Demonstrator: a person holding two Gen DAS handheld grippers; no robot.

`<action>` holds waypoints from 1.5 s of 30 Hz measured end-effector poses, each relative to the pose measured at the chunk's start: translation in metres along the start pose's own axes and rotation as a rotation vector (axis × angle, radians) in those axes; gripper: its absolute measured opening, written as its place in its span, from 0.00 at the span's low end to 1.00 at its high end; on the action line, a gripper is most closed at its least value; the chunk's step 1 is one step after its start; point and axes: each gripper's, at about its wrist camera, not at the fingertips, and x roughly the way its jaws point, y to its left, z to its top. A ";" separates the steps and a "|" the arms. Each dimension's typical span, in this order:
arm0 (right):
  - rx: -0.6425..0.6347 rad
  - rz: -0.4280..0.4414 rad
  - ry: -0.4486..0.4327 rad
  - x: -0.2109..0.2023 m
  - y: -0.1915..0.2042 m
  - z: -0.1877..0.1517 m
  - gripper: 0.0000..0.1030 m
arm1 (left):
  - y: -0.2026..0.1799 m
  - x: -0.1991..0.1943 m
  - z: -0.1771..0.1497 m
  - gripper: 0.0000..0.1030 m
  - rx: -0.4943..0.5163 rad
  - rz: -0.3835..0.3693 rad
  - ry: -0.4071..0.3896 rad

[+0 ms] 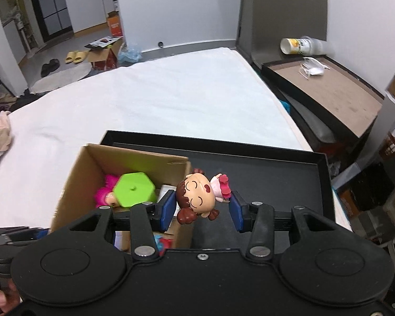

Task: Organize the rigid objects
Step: 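Carry the doll figure with the right gripper and release it into the box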

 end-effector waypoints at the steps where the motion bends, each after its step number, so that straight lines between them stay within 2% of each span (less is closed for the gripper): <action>1: -0.005 0.003 -0.002 -0.001 0.003 0.000 0.42 | 0.000 0.000 0.000 0.25 -0.001 -0.002 0.000; 17: -0.078 0.031 0.029 0.015 0.042 0.003 0.42 | 0.007 -0.002 0.003 0.24 -0.027 -0.028 0.004; 34: -0.111 0.031 0.139 0.055 0.063 -0.012 0.43 | 0.009 -0.002 0.003 0.25 -0.033 -0.033 0.005; 38: -0.066 0.072 0.109 0.052 0.059 -0.013 0.51 | 0.008 -0.002 0.003 0.24 -0.027 -0.029 0.004; 45: -0.018 0.098 0.059 0.025 0.040 -0.011 0.52 | 0.004 -0.001 0.004 0.24 -0.017 -0.017 0.004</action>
